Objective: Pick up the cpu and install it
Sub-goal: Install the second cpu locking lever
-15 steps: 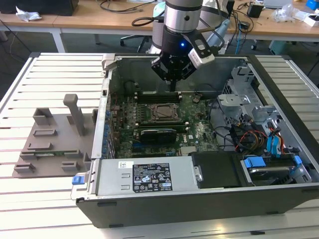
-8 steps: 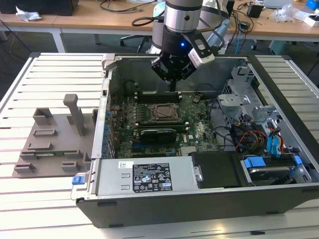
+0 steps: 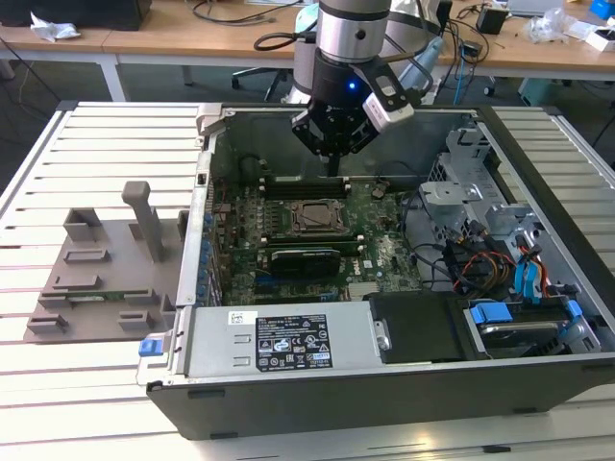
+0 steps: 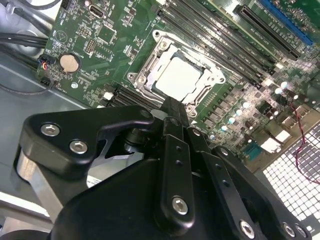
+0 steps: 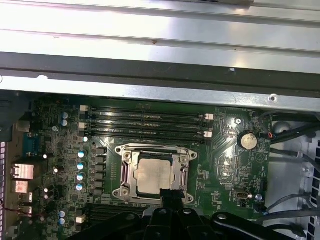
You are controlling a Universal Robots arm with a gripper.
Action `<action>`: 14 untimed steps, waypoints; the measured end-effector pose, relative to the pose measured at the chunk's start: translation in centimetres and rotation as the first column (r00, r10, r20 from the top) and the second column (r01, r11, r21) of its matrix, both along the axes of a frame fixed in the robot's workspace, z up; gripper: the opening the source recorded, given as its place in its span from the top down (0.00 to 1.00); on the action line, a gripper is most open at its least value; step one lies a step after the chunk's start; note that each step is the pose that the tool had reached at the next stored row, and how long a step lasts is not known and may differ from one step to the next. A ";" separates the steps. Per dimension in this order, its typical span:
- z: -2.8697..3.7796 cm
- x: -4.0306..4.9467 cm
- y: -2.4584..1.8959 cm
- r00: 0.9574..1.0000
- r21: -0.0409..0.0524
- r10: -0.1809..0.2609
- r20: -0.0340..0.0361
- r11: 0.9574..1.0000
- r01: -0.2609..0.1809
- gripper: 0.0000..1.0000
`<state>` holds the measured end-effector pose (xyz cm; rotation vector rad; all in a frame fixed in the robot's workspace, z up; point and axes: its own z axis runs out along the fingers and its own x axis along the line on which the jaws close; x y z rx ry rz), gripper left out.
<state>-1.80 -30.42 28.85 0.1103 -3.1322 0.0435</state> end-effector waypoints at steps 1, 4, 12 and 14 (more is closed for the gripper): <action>0.00 0.00 -0.15 1.000 0.000 0.000 0.000 1.000 0.000 0.89; -0.01 -0.01 -0.67 1.000 0.002 0.000 0.000 1.000 0.000 0.89; -0.02 -0.05 -2.62 1.000 0.012 0.000 0.000 1.000 0.000 0.89; -0.03 -0.05 -2.98 1.000 0.013 0.000 0.000 1.000 0.000 0.89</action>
